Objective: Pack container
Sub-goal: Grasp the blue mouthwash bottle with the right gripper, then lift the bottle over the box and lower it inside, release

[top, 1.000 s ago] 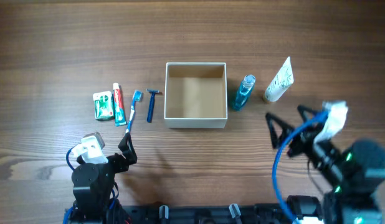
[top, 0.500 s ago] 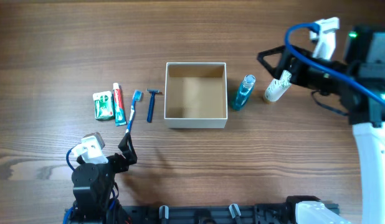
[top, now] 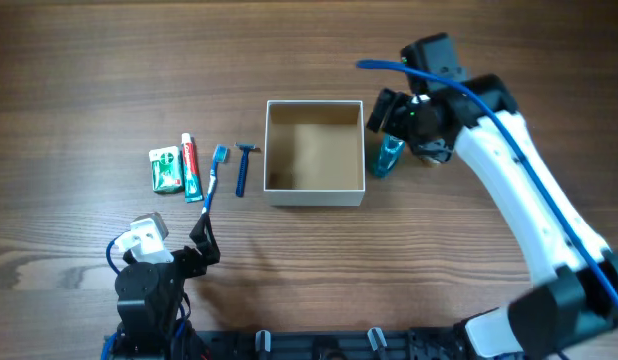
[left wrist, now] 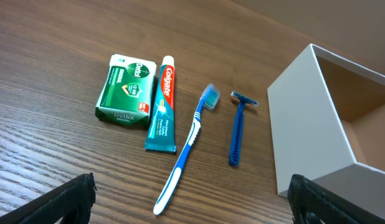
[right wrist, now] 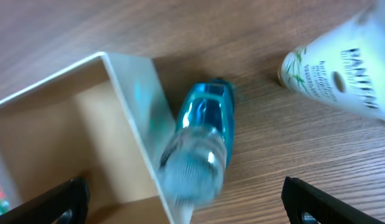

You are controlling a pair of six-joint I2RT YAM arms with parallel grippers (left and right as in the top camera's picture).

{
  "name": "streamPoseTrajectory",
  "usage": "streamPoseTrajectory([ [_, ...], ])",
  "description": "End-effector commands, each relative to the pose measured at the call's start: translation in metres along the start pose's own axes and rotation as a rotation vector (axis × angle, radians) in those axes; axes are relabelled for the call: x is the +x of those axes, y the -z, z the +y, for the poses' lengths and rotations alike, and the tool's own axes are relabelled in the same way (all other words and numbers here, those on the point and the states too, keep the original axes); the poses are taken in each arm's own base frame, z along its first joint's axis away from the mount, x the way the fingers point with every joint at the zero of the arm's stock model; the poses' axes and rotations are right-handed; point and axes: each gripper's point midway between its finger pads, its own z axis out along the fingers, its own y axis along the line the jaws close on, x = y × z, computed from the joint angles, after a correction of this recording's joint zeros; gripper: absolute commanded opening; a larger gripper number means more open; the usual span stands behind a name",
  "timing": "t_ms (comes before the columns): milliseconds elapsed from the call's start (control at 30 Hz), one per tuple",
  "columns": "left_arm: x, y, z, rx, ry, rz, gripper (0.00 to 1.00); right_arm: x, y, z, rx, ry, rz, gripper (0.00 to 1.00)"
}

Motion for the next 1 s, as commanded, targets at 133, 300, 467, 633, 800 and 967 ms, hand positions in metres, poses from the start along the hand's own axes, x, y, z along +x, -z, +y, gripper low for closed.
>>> streamPoseTrajectory([
  [133, 0.006, -0.002, -0.002, 0.018, -0.022, 0.015, 1.0, 0.007, -0.042, -0.014, 0.124, -0.063, 0.077, 0.78],
  [300, 0.006, -0.002, -0.002, 0.018, -0.022, 0.015, 1.0, 0.002, -0.043, -0.018, 0.15, -0.056, 0.049, 0.58],
  [467, 0.006, -0.002, -0.002, 0.018, -0.022, 0.015, 1.0, -0.004, -0.043, -0.018, 0.155, -0.043, 0.023, 0.39],
  [633, 0.006, -0.002, -0.002, 0.018, -0.022, 0.015, 1.0, -0.005, -0.049, -0.018, 0.153, 0.009, 0.019, 0.43],
  [800, 0.006, -0.002, -0.002, 0.018, -0.022, 0.015, 1.0, -0.003, -0.049, -0.019, 0.157, 0.022, 0.026, 0.29],
  [967, 0.006, -0.002, -0.002, 0.018, -0.022, 0.015, 1.0, -0.008, -0.043, -0.016, 0.15, 0.079, 0.016, 0.11],
])
